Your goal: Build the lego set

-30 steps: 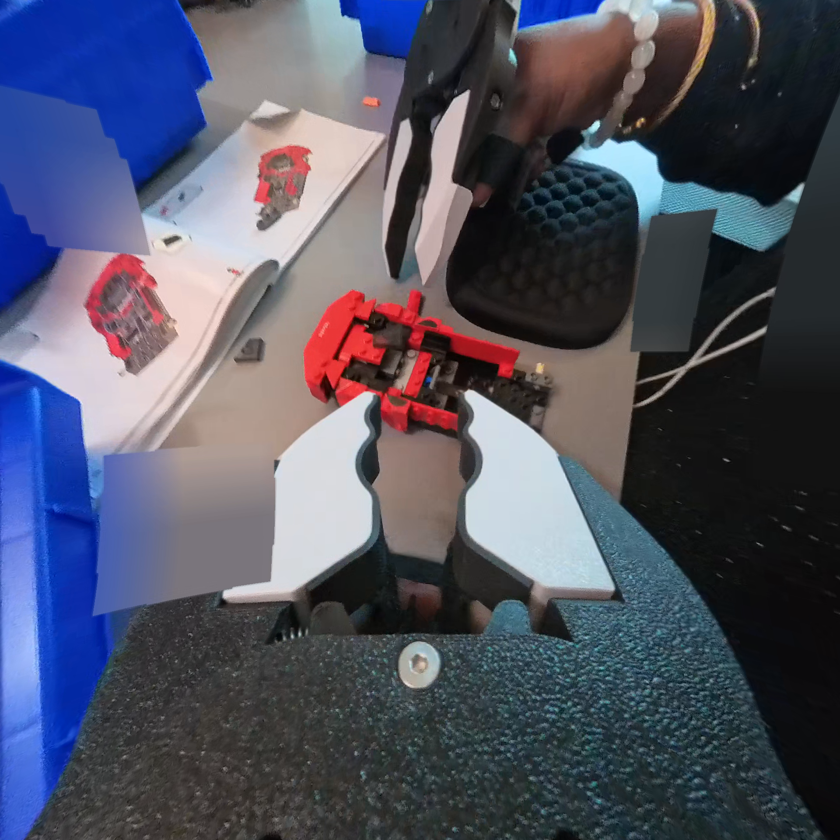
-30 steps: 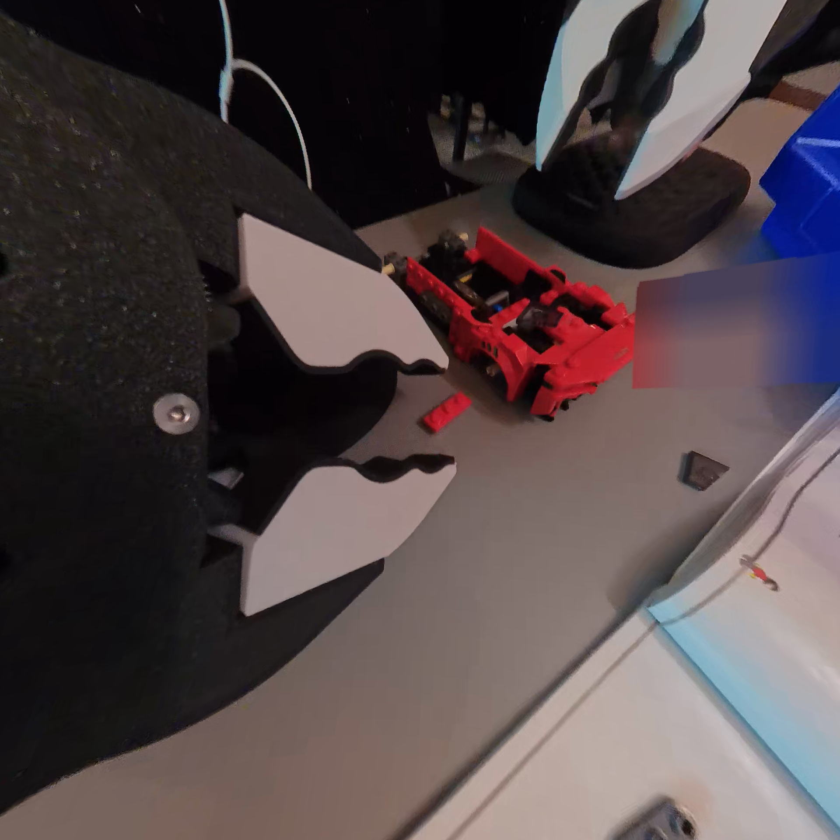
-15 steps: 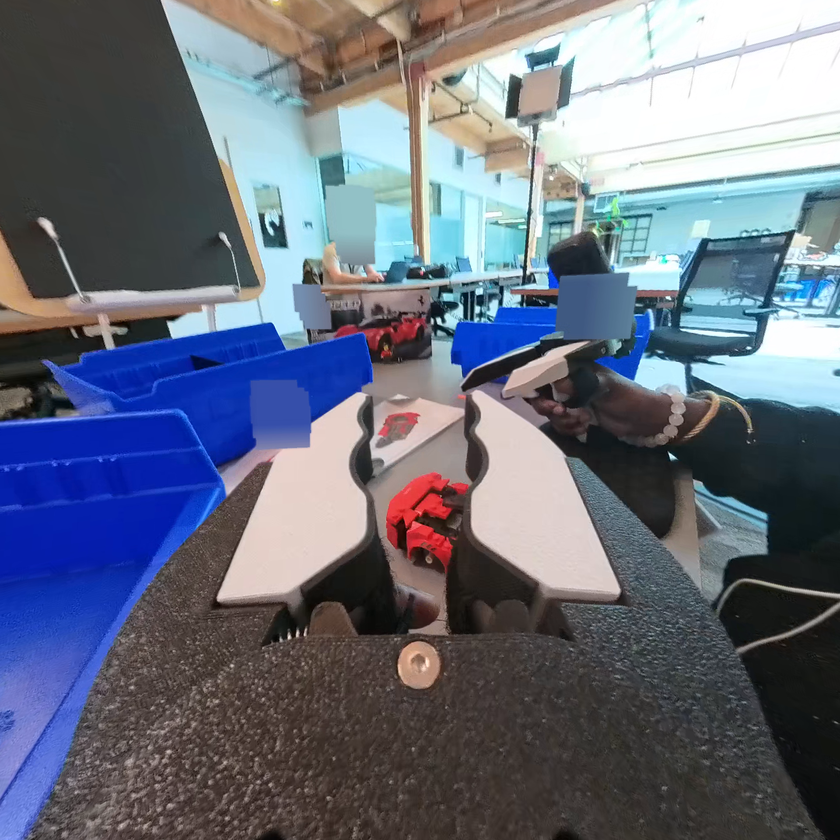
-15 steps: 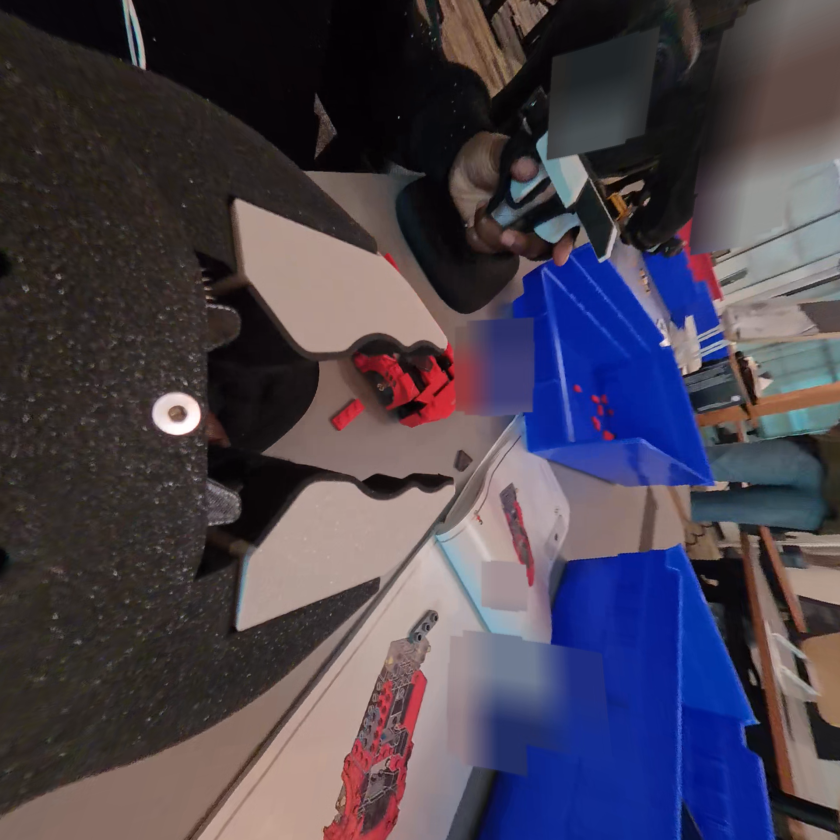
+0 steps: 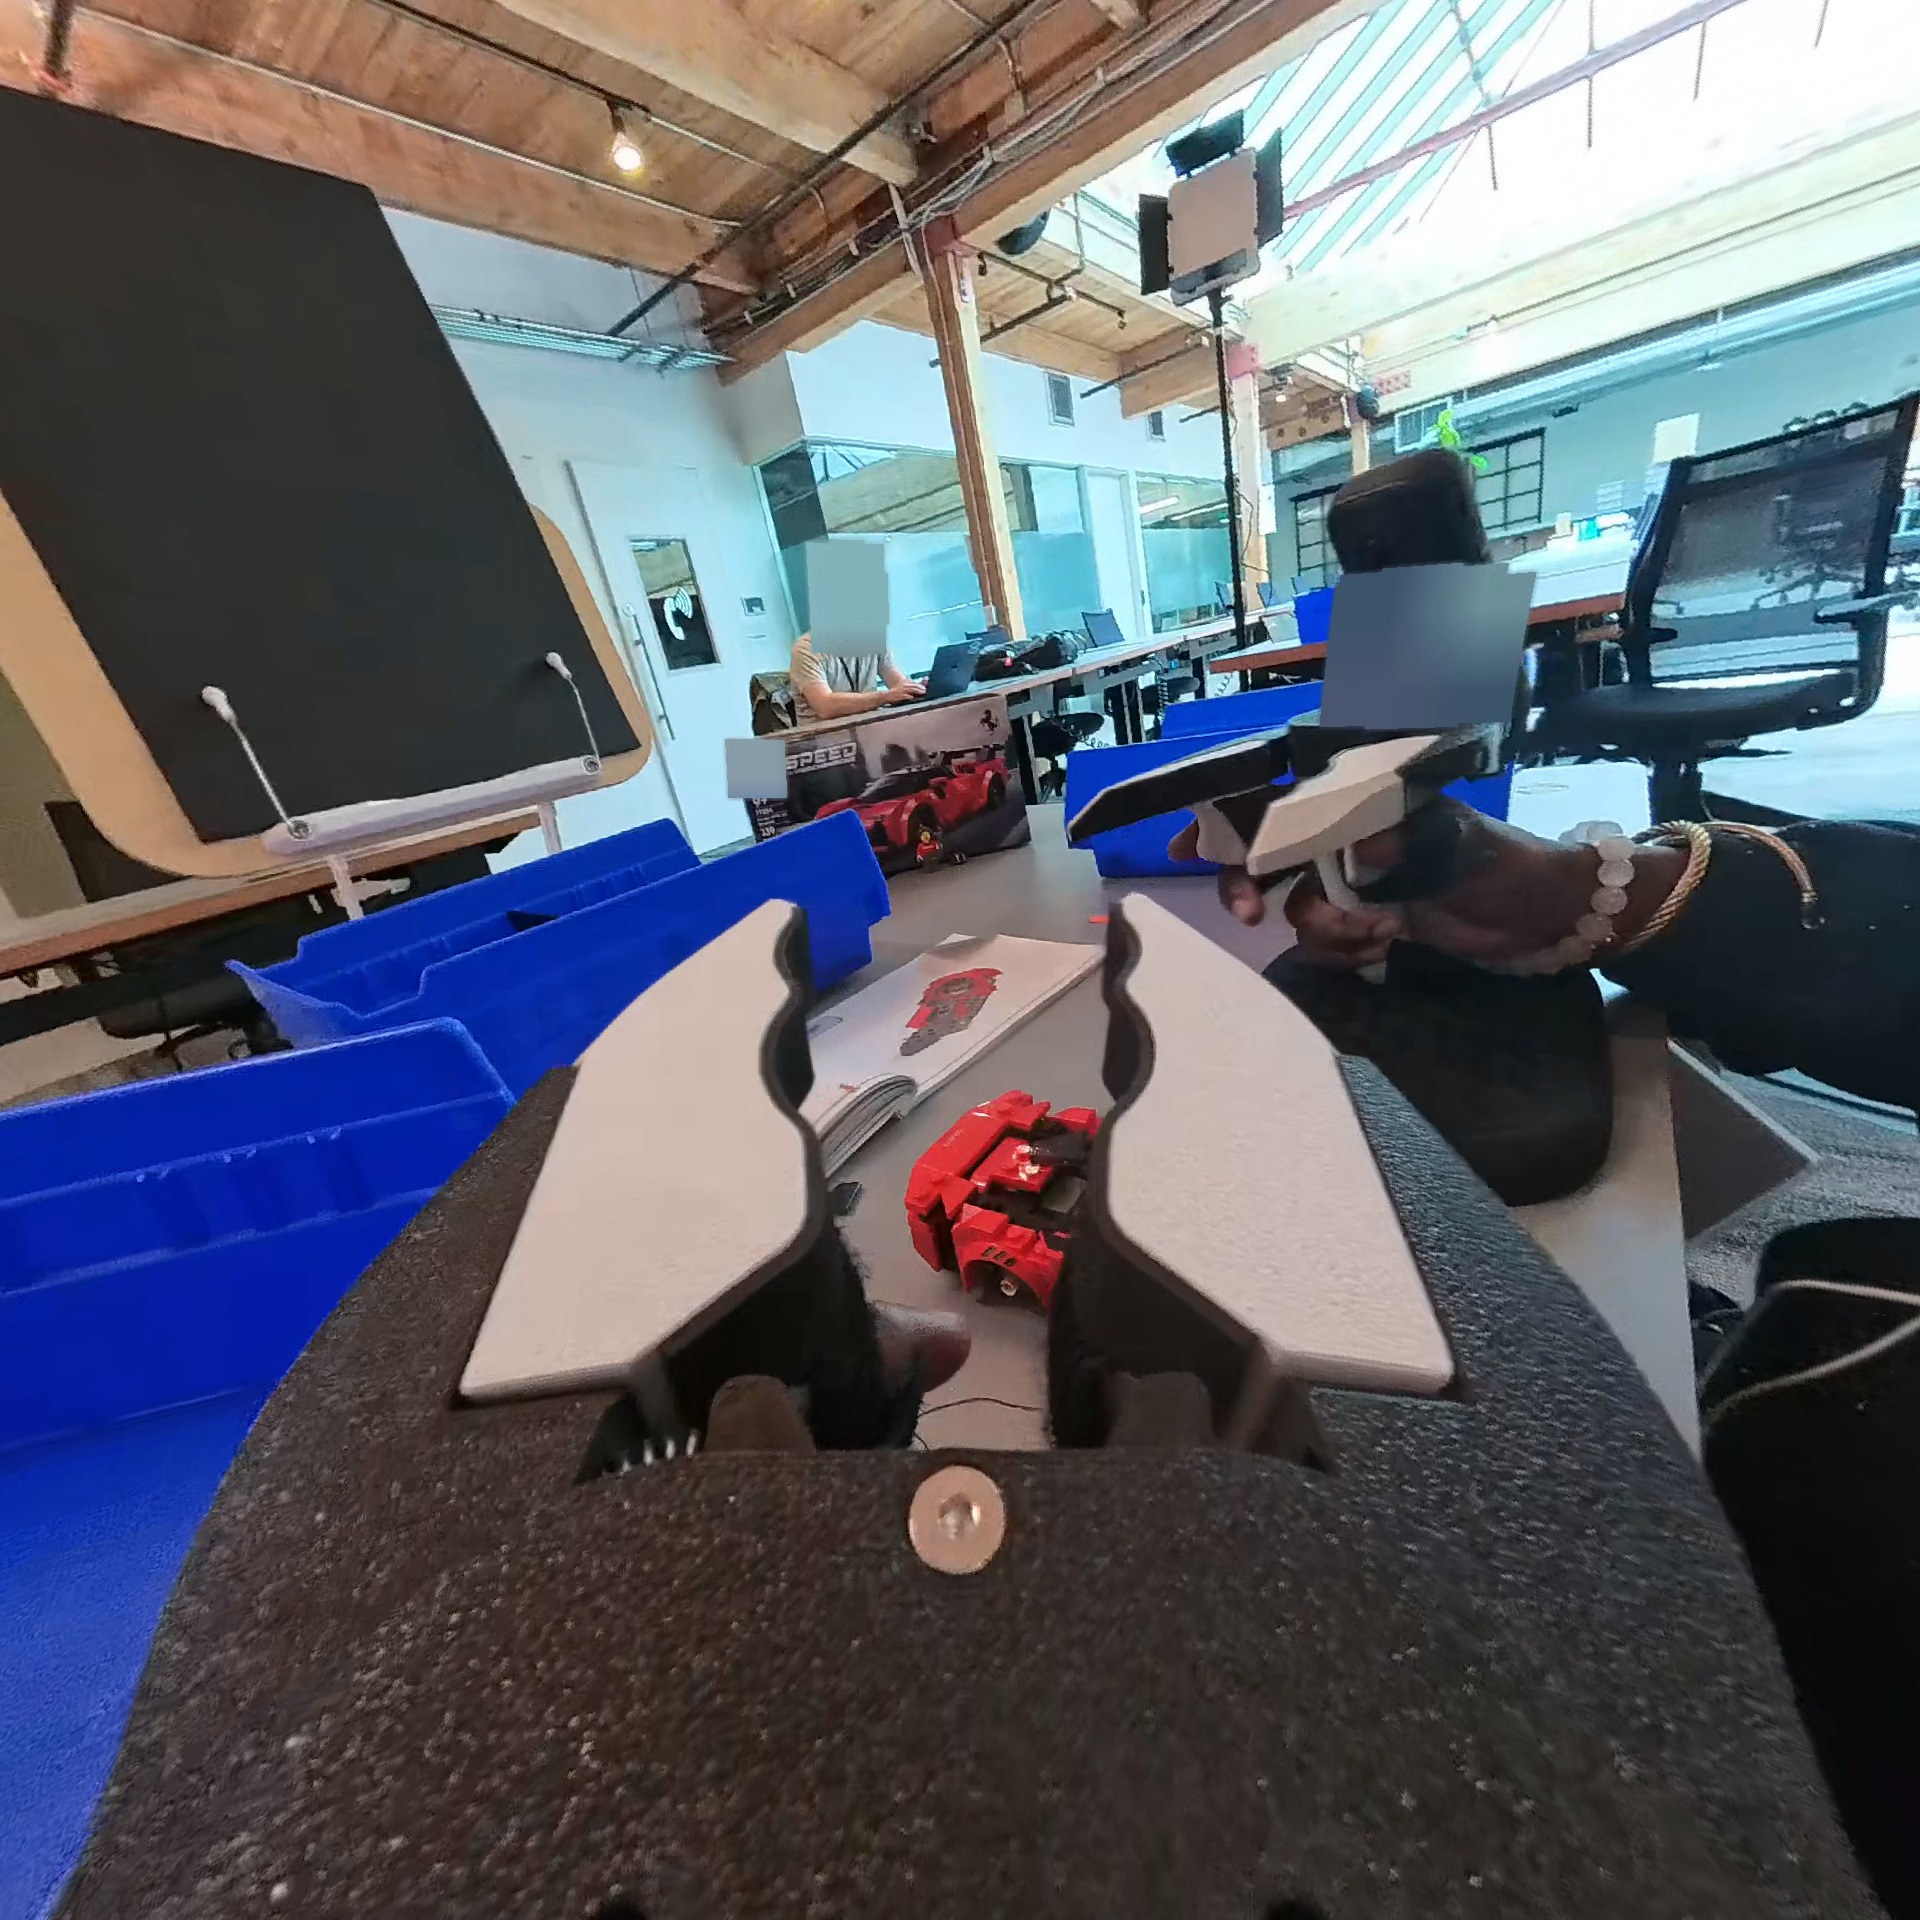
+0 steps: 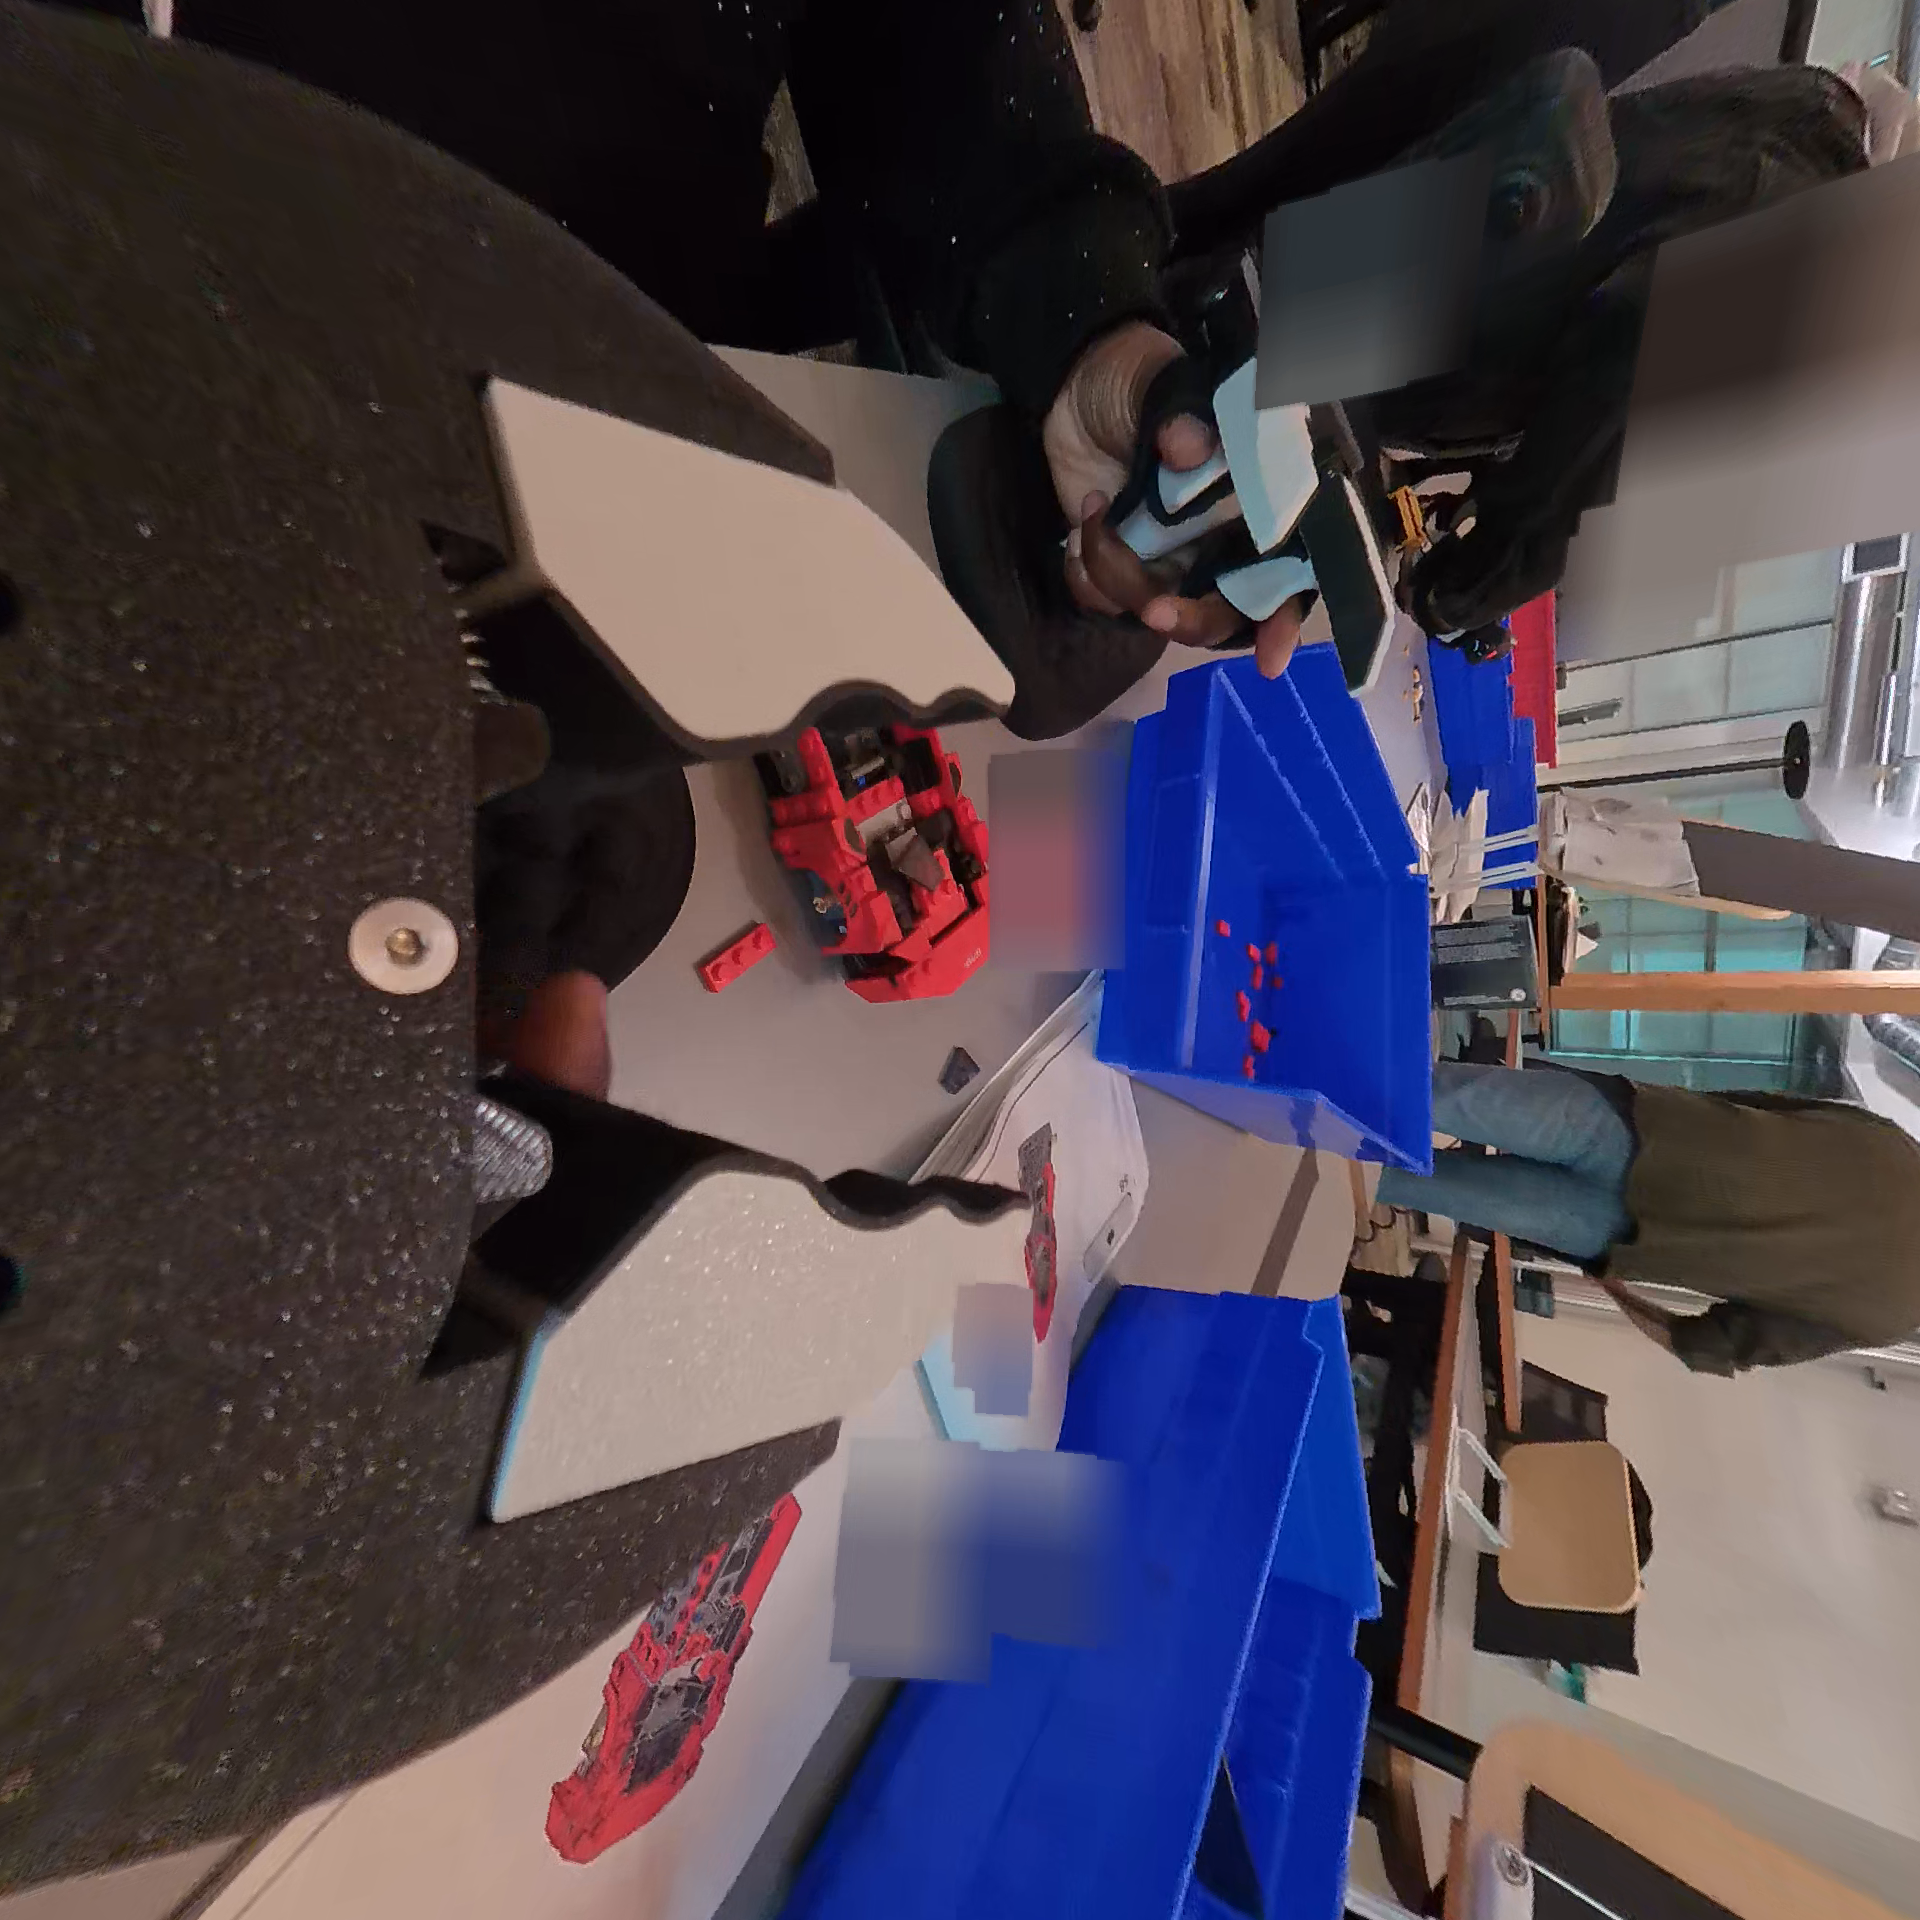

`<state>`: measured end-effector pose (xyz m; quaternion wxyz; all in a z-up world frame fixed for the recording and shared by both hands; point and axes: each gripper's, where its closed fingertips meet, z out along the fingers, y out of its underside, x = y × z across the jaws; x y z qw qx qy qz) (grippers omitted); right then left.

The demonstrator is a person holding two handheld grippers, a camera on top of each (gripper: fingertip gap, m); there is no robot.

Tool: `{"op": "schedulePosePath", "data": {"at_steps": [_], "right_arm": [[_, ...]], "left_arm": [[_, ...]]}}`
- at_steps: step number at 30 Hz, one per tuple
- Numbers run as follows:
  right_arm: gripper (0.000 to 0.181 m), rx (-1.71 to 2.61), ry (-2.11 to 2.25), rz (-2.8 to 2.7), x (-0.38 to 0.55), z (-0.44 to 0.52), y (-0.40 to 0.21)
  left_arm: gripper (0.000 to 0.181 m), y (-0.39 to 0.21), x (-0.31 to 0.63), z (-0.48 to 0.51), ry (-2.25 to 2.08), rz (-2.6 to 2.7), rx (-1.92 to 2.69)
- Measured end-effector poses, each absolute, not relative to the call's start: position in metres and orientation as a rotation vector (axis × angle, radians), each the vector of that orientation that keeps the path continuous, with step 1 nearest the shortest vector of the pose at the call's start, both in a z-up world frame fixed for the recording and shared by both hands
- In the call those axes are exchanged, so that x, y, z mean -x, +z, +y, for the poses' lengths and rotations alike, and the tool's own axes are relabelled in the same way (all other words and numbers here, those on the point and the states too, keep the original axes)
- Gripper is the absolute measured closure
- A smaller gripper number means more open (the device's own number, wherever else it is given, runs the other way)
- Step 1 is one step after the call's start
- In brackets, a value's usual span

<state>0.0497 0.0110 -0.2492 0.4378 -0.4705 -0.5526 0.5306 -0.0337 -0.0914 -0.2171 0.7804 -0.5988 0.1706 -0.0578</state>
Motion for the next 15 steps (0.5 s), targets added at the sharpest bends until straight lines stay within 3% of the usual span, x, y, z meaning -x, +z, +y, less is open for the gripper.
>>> {"op": "schedulePosePath", "data": {"at_steps": [3,5,9,15], "right_arm": [[0.084,1.160,1.293,-1.394,-0.047,0.009,-0.251],[0.086,1.139,1.254,-1.448,-0.045,0.003,-0.255],[0.130,1.099,1.151,-1.672,-0.044,-0.045,-0.267],[0.126,1.525,1.058,-1.741,-0.024,-0.101,-0.308]], "left_arm": [[0.107,-0.218,0.033,-0.089,-0.155,0.369,1.310],[0.102,-0.220,0.028,-0.088,-0.164,0.400,1.319],[0.121,-0.221,0.030,-0.086,-0.109,0.390,1.325],[0.133,-0.212,0.045,-0.092,-0.112,0.279,1.275]]}}
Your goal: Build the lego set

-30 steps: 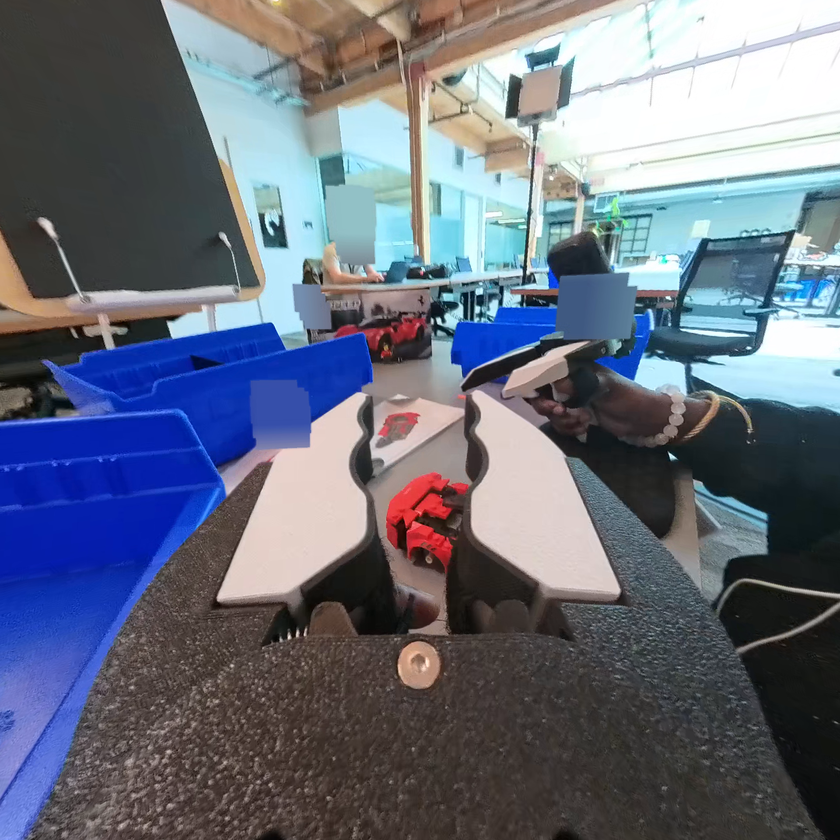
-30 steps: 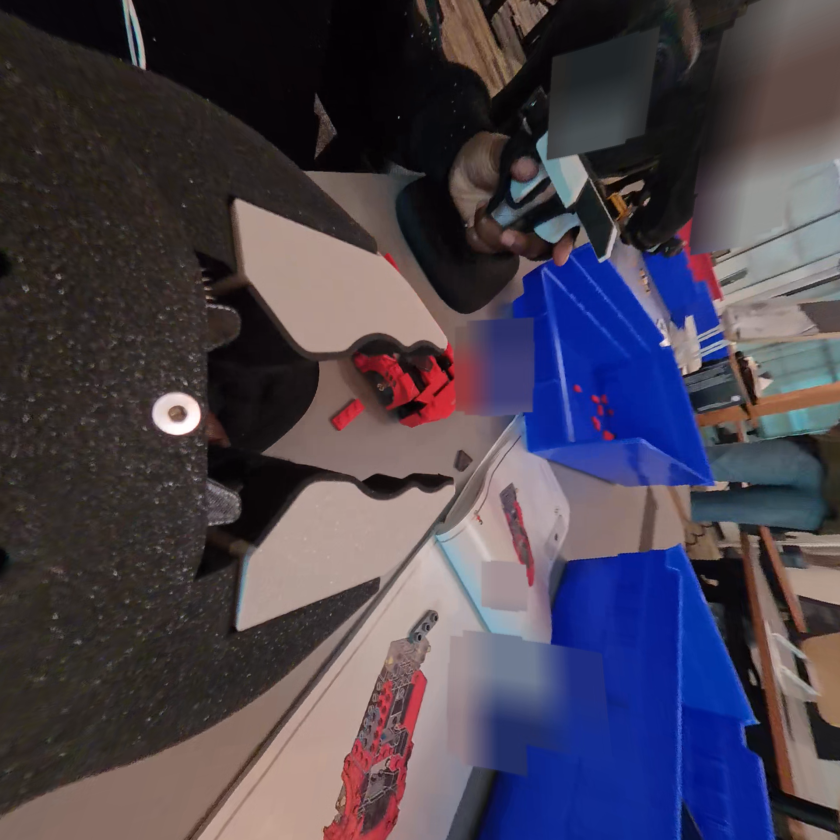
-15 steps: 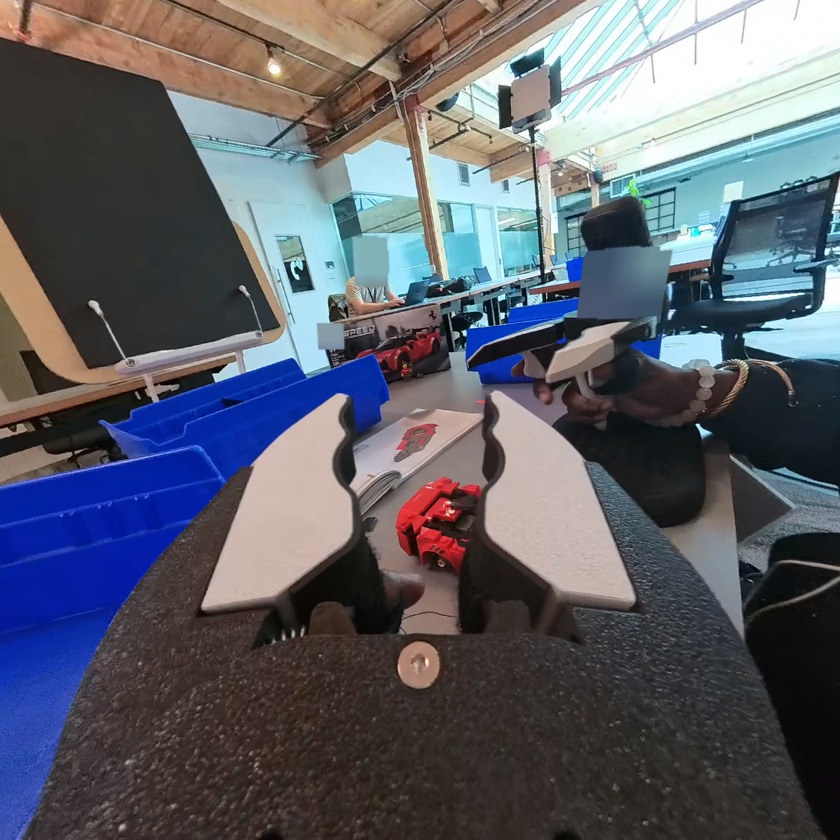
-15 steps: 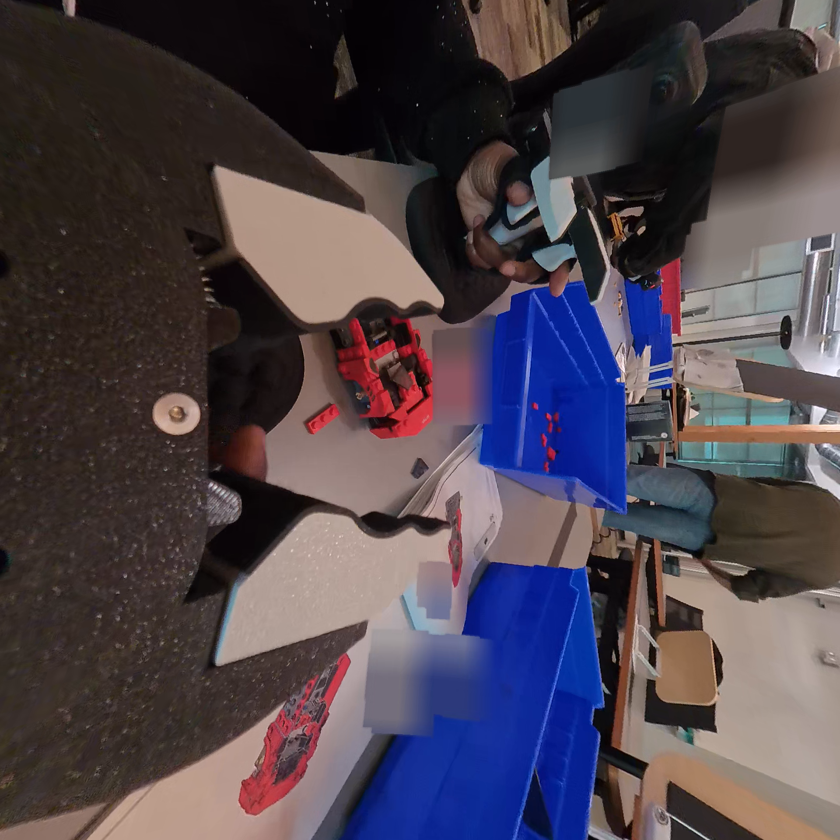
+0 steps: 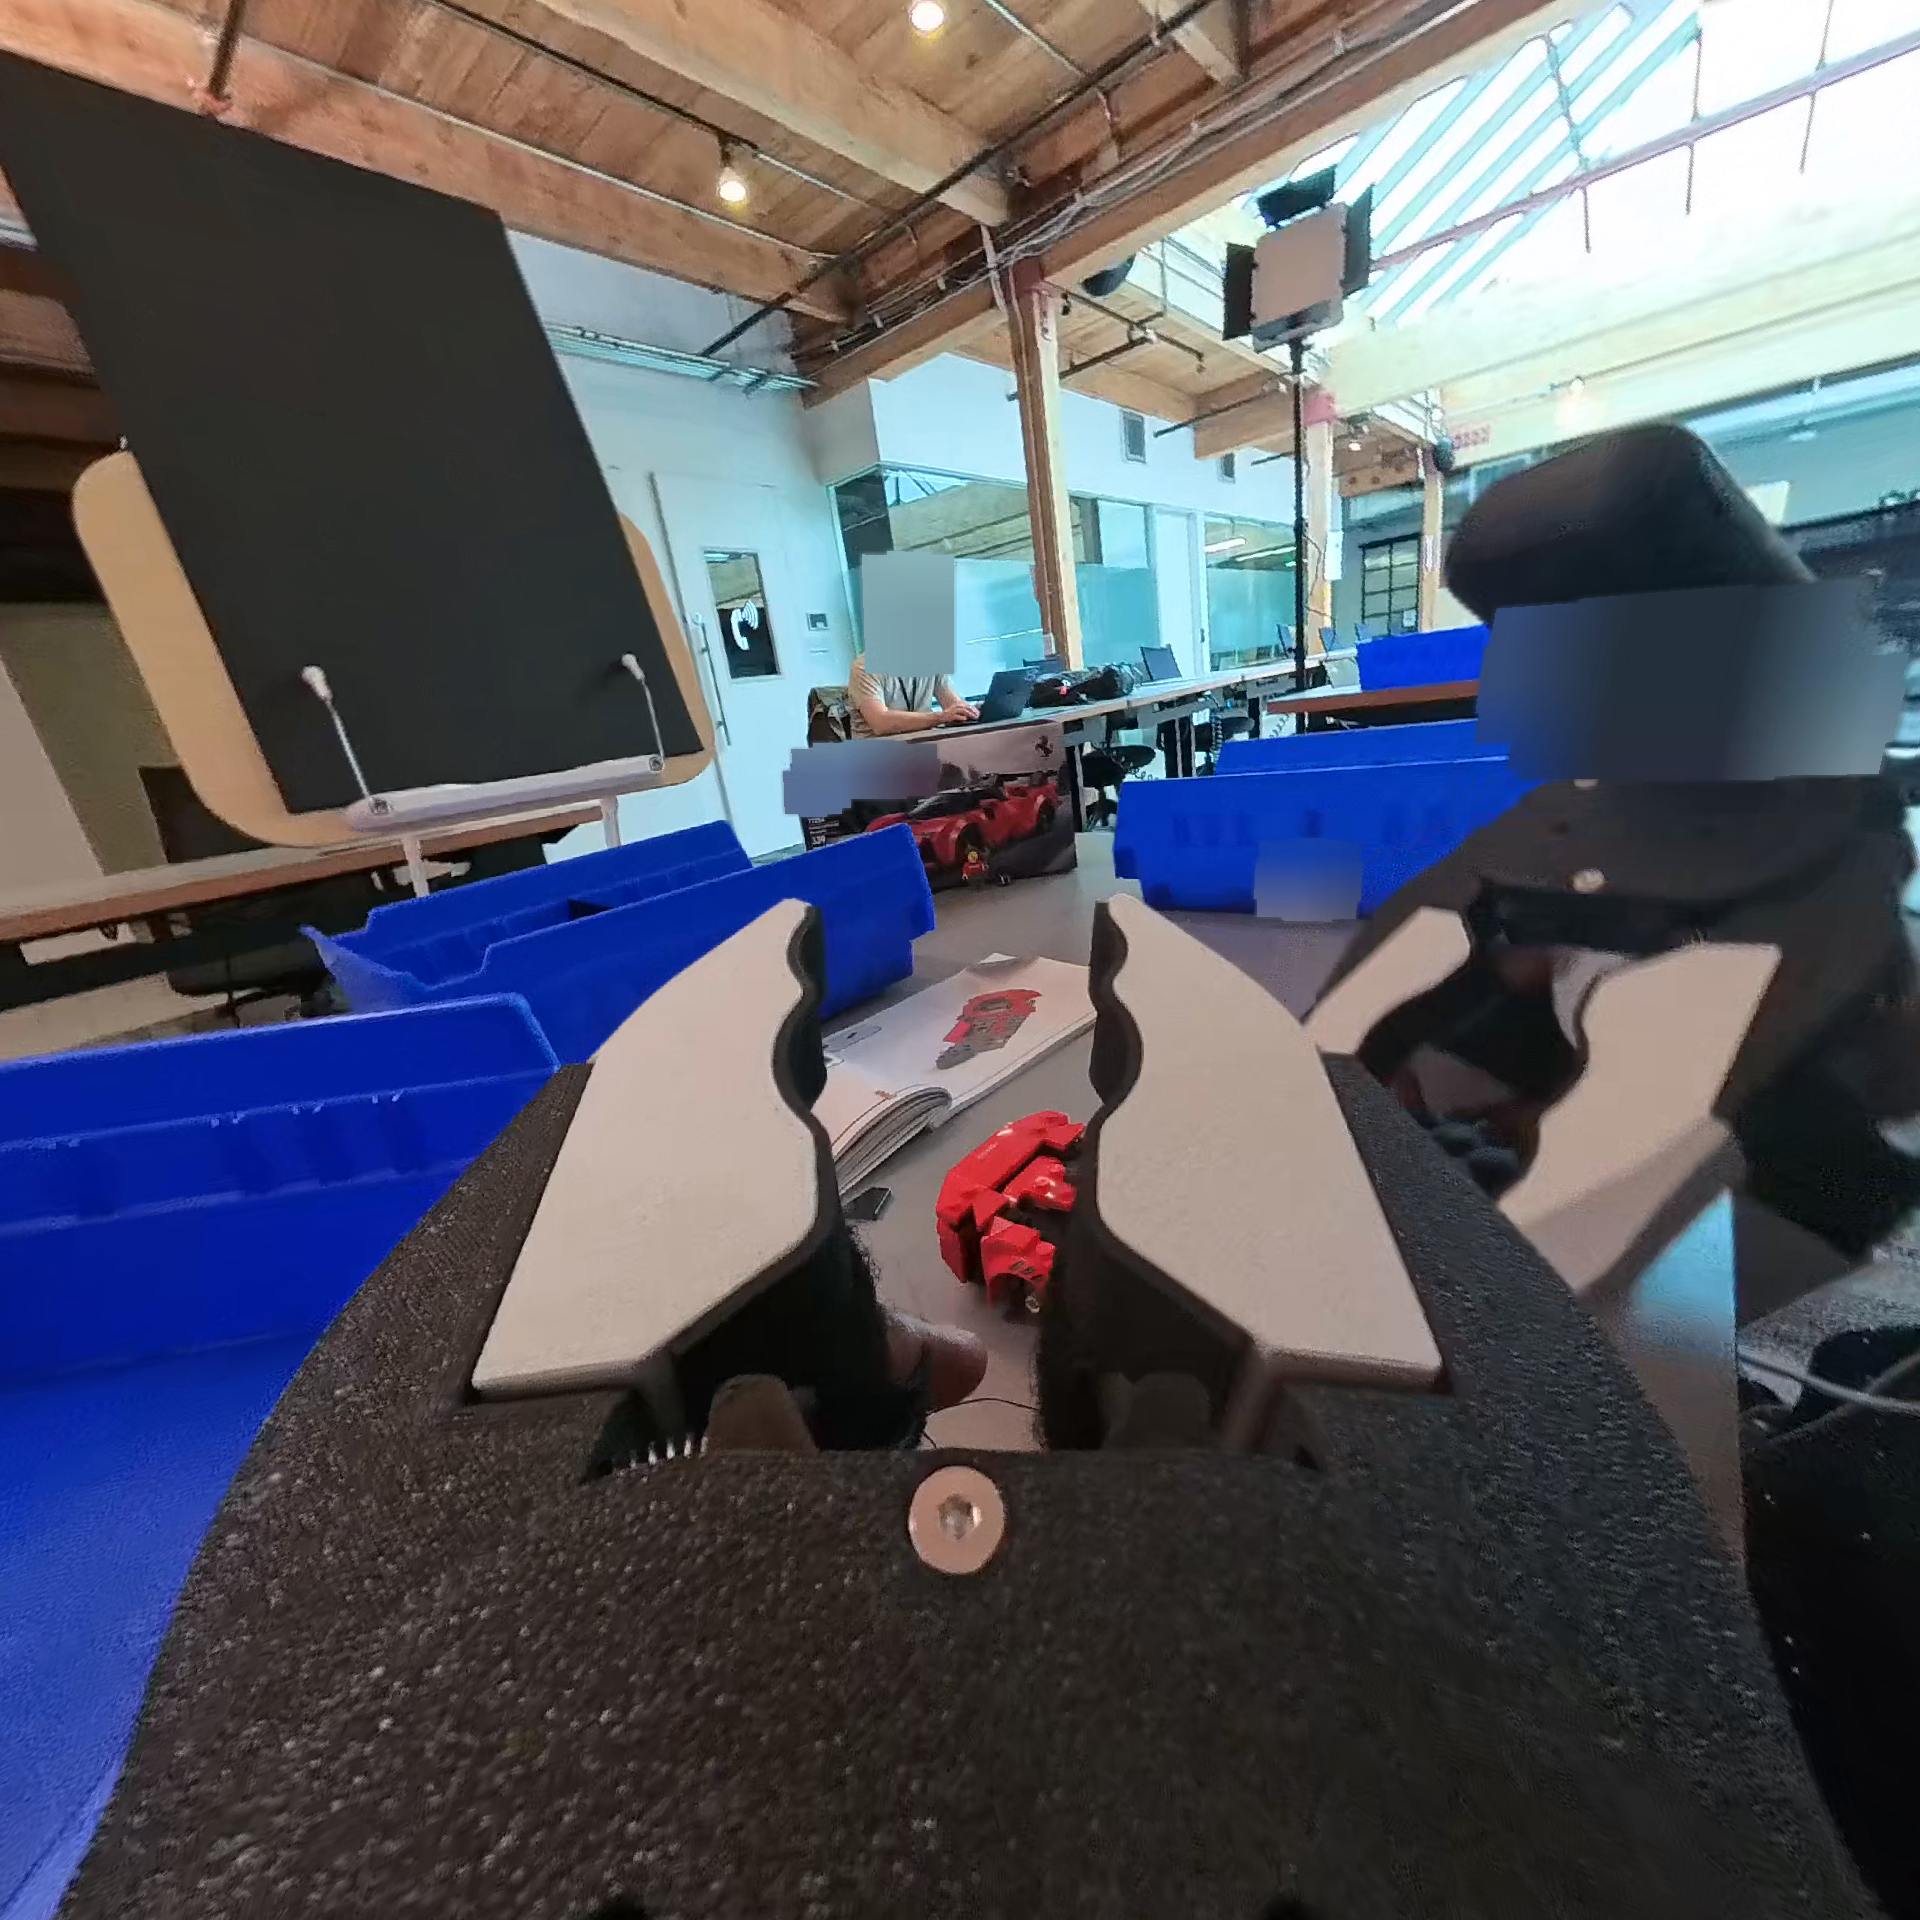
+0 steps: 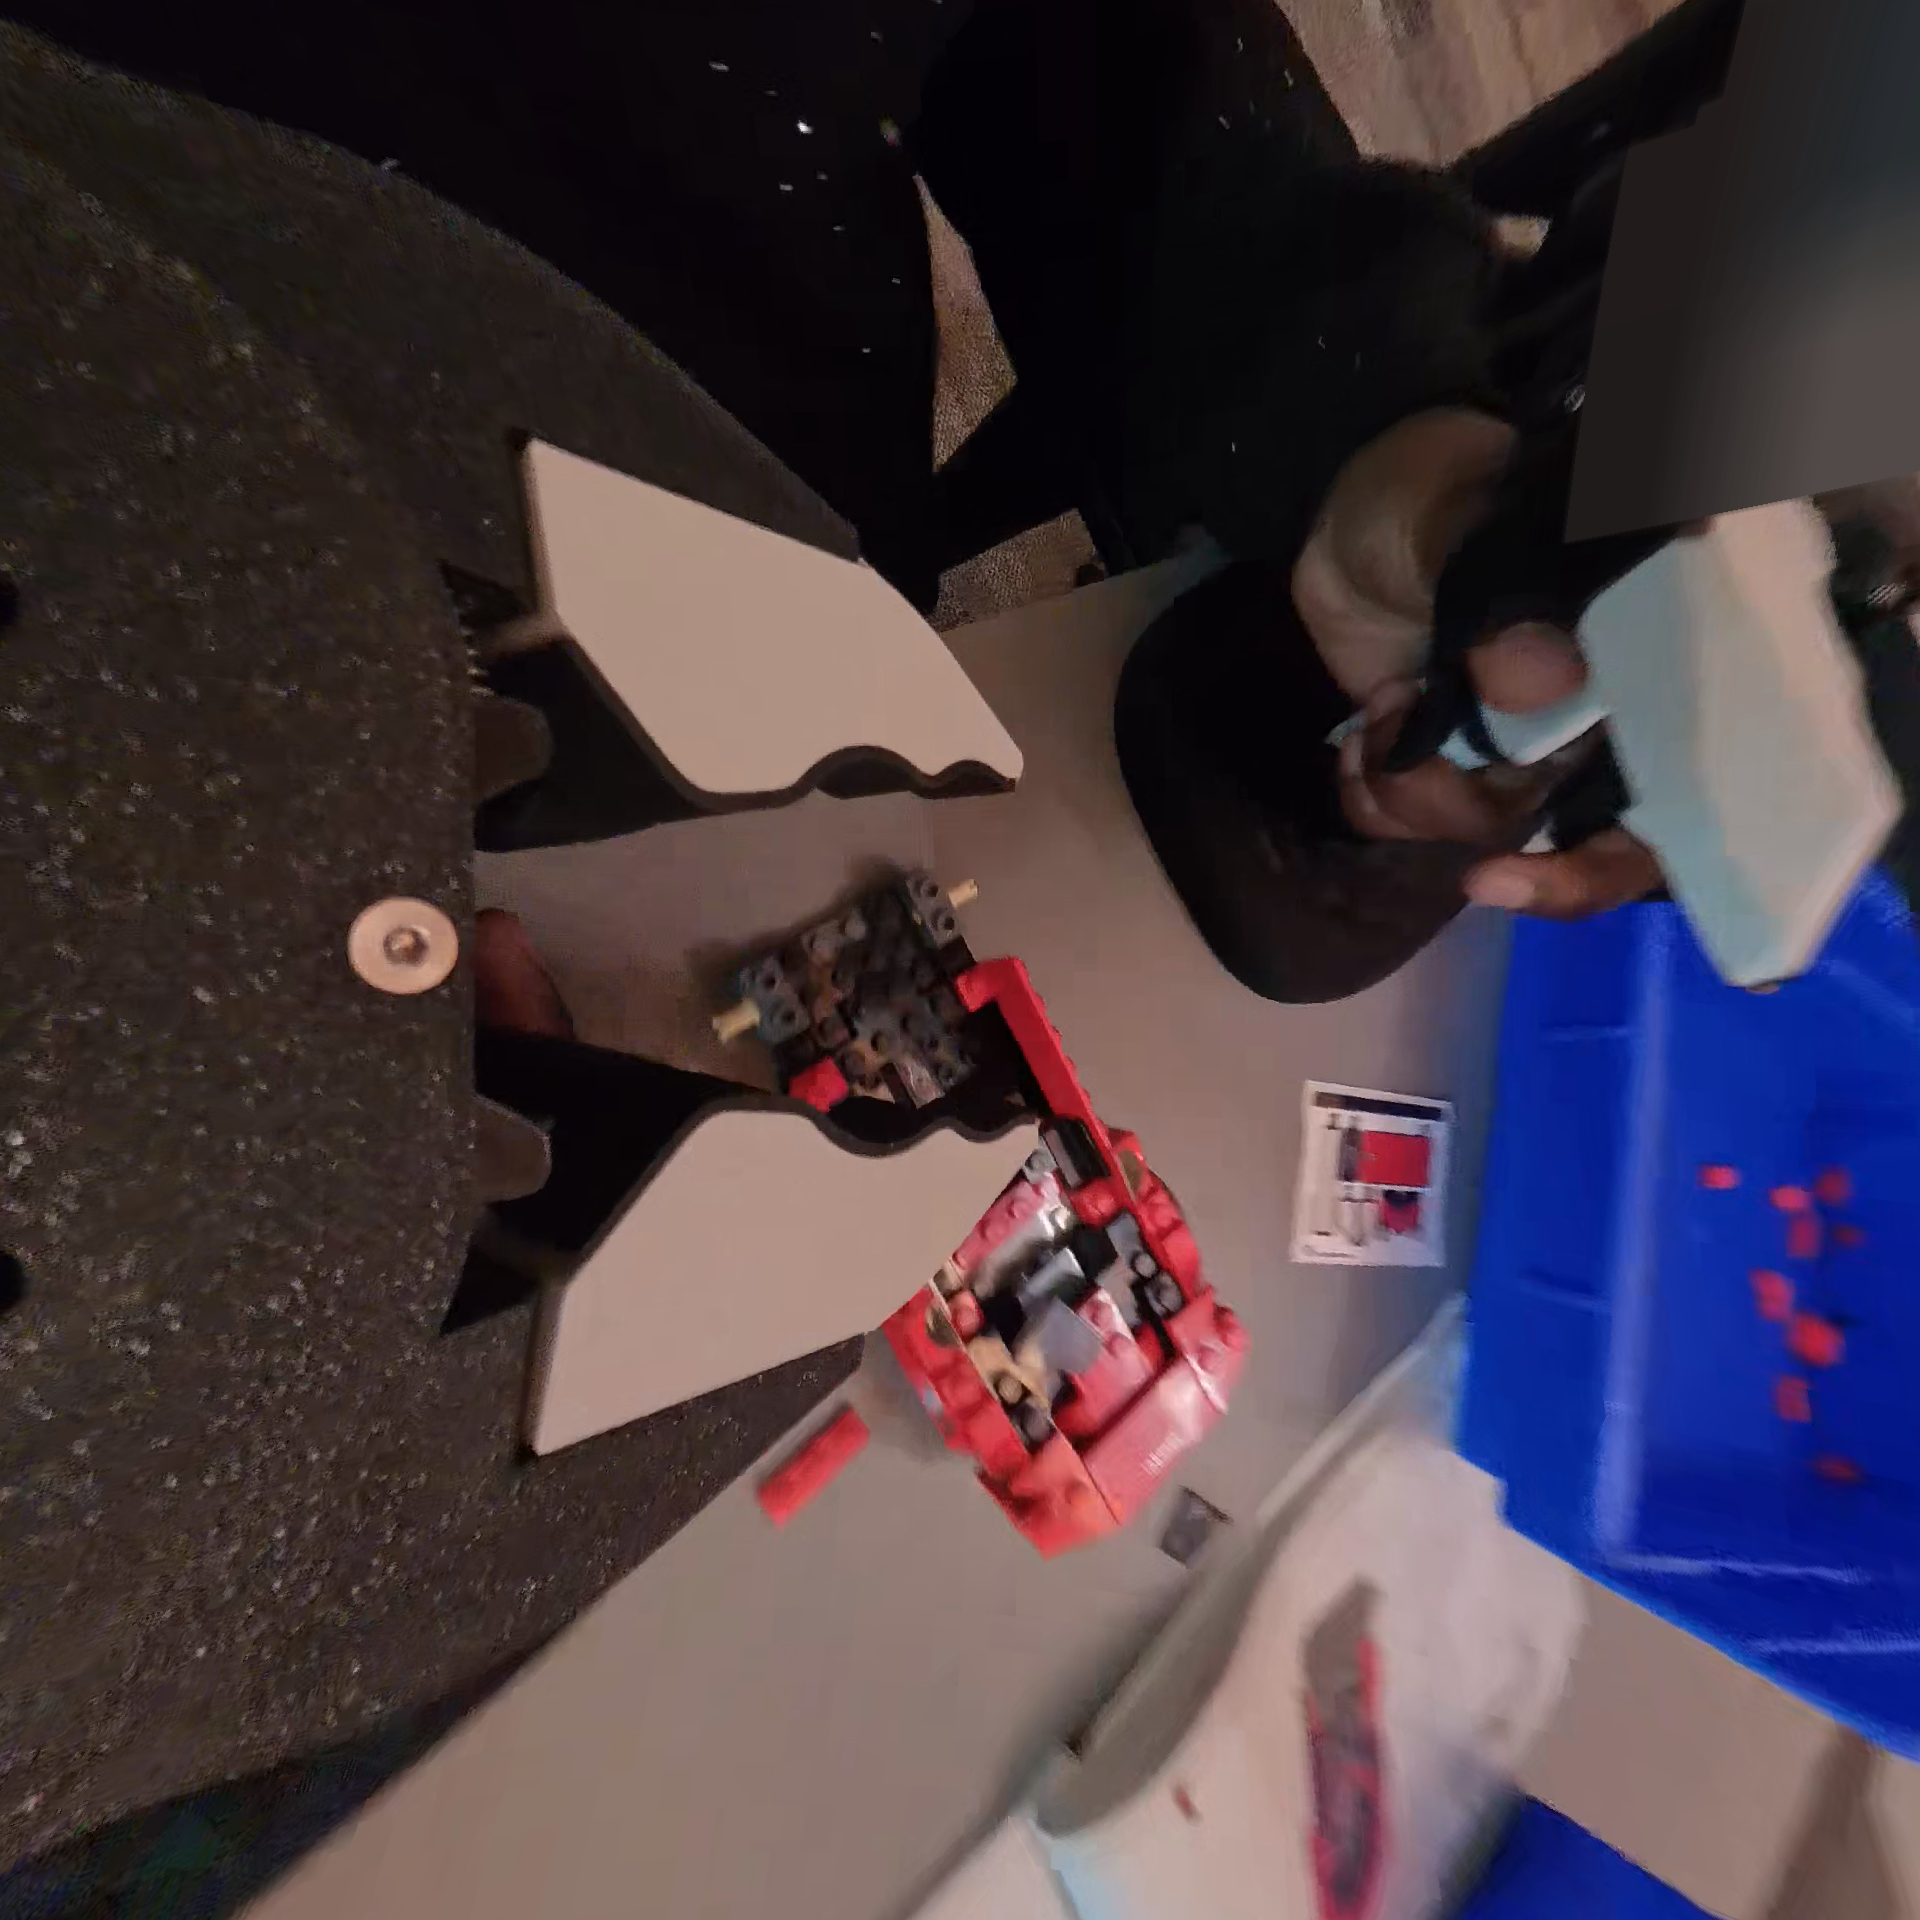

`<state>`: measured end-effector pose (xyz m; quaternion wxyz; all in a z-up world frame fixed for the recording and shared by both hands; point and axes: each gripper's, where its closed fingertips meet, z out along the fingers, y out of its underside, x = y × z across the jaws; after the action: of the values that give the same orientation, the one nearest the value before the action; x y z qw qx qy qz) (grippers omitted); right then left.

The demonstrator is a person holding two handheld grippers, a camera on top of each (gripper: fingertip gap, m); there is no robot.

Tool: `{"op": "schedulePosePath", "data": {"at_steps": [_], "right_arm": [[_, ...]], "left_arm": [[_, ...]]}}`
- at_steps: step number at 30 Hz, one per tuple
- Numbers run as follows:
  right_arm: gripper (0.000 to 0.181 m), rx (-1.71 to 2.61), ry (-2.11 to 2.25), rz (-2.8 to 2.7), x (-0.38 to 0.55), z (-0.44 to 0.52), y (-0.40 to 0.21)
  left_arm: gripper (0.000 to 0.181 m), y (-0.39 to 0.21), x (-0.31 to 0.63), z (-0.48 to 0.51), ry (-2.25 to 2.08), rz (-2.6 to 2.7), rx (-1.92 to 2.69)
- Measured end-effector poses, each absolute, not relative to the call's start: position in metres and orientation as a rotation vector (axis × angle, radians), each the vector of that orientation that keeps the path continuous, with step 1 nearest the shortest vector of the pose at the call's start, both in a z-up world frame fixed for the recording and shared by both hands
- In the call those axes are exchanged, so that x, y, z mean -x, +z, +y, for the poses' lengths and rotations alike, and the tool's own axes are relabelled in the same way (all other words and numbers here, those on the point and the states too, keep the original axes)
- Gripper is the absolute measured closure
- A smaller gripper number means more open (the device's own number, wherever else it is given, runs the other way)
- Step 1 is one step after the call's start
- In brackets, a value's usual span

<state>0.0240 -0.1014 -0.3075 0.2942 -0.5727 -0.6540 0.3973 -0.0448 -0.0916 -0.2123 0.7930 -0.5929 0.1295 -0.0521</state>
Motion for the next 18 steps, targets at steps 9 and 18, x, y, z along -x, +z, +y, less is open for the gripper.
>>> {"op": "schedulePosePath", "data": {"at_steps": [9,18], "right_arm": [[0.149,1.709,0.740,-1.798,-0.001,-0.104,-0.332],[0.169,1.722,0.625,-1.988,-0.006,-0.103,-0.349]], "left_arm": [[0.135,-0.211,0.048,-0.093,-0.130,0.252,1.264],[0.135,-0.216,0.029,-0.097,-0.060,0.413,1.279]]}}
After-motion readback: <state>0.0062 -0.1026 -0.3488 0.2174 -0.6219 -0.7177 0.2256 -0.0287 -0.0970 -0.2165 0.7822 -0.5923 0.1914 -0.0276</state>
